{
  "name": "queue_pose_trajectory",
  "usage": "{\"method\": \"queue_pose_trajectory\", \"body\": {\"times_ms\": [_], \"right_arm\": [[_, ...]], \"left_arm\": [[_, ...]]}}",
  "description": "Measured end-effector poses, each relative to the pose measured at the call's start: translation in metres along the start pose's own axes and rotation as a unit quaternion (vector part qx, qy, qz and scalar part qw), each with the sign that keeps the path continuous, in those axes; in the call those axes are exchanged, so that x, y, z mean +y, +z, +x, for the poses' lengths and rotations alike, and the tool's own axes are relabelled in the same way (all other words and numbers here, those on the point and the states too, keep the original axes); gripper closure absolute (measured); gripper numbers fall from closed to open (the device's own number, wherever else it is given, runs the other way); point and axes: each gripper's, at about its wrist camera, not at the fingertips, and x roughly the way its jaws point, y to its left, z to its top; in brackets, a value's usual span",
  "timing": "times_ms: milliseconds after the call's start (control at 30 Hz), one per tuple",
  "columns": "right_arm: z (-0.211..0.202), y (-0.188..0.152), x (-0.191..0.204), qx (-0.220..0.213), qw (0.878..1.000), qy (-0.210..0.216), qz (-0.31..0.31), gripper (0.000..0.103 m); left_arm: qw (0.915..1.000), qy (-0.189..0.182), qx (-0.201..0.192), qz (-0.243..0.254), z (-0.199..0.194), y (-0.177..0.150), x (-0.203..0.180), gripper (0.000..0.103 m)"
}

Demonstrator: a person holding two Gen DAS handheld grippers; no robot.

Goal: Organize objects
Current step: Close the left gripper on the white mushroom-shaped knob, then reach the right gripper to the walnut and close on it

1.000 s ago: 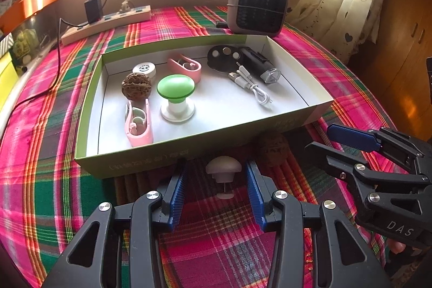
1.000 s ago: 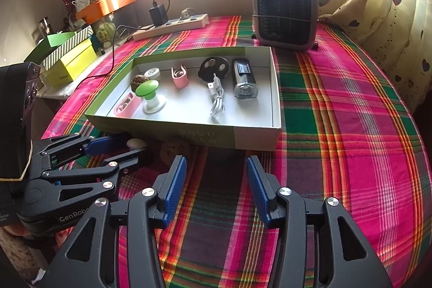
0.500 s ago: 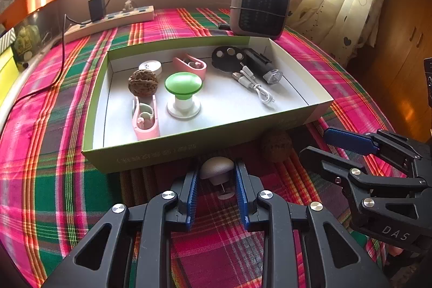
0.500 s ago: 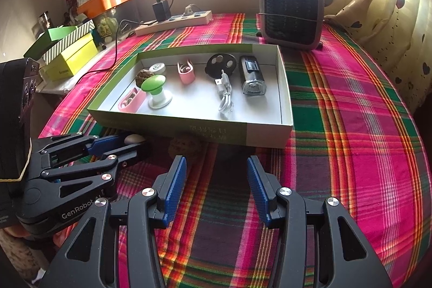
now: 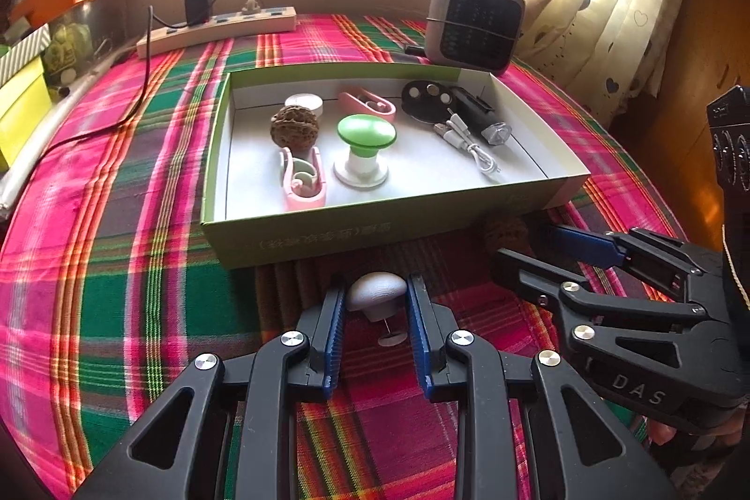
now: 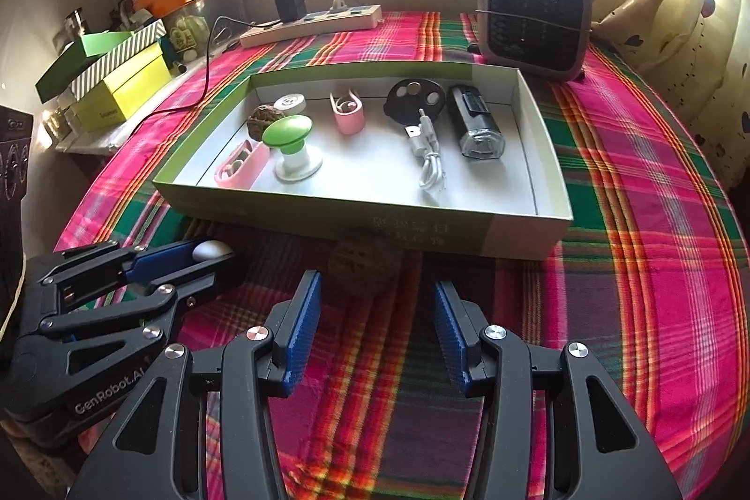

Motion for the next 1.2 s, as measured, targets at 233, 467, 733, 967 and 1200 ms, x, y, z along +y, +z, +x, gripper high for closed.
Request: {"method": "queue_pose_trajectory", "body": {"times_ms": [233, 467, 733, 967, 1200], "right_arm": [[0.0077, 0.0023, 0.0089, 0.001, 1.000, -0.014, -0.004, 0.055], [0.0081, 0.0036, 0.0072, -0.005, 1.000, -0.019, 0.011, 0.055], [0.0088, 0.0034, 0.0068, -0.005, 0.999, -0.035, 0.011, 0.068], [0.0078, 0.0029, 0.0037, -0.005, 0.999, -0.031, 0.016, 0.071], [0.0078, 0.0024, 0.0039, -0.005, 0.999, -0.031, 0.014, 0.071]], "left_arm": [[1.0000, -0.003, -0.003, -0.008, 0.0001, -0.0005, 0.0057, 0.080], [1.0000, -0.003, -0.005, -0.006, -0.0006, -0.0013, 0.0061, 0.080], [1.0000, -0.003, -0.005, -0.006, -0.0007, -0.0014, 0.0068, 0.080], [1.0000, -0.002, -0.005, -0.005, -0.0006, -0.0013, 0.0061, 0.080], [1.0000, -0.002, -0.005, -0.005, -0.0006, -0.0014, 0.0058, 0.080]]}}
